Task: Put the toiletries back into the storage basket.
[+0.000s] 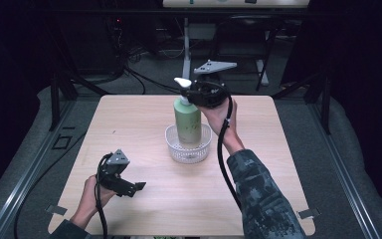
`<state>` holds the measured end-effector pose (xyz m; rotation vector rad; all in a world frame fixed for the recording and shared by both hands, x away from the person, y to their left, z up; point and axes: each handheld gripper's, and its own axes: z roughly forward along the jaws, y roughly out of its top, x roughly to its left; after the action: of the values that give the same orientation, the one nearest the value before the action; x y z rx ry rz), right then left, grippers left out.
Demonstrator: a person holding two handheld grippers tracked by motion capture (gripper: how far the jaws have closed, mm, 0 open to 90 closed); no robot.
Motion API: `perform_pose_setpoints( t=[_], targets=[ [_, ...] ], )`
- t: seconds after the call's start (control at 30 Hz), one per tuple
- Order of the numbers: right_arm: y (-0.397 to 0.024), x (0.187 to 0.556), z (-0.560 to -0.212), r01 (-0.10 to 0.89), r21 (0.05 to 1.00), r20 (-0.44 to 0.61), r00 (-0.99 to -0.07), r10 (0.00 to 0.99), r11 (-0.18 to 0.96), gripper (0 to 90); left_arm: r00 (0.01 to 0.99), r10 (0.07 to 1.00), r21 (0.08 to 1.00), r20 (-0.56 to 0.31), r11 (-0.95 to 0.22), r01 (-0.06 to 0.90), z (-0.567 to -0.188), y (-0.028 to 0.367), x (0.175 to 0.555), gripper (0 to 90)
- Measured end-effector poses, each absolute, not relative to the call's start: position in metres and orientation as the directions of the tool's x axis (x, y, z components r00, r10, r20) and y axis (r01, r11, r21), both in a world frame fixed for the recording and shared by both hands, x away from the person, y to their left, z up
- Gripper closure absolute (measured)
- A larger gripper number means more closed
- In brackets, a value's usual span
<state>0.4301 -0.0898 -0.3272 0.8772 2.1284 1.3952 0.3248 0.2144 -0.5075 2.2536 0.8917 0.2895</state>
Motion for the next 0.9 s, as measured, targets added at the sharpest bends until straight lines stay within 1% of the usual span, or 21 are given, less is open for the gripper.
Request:
perform_pose_setpoints(
  t=[0.9],
  targets=[
    [-0.089, 0.431, -0.359, 0.294, 0.913, -0.007, -0.685, 0.728, 0.285, 68.0, 0.742, 0.668, 0.669, -0.047, -0.531, 0.52, -0.508, 0.214, 0.325, 0.0]
  ],
)
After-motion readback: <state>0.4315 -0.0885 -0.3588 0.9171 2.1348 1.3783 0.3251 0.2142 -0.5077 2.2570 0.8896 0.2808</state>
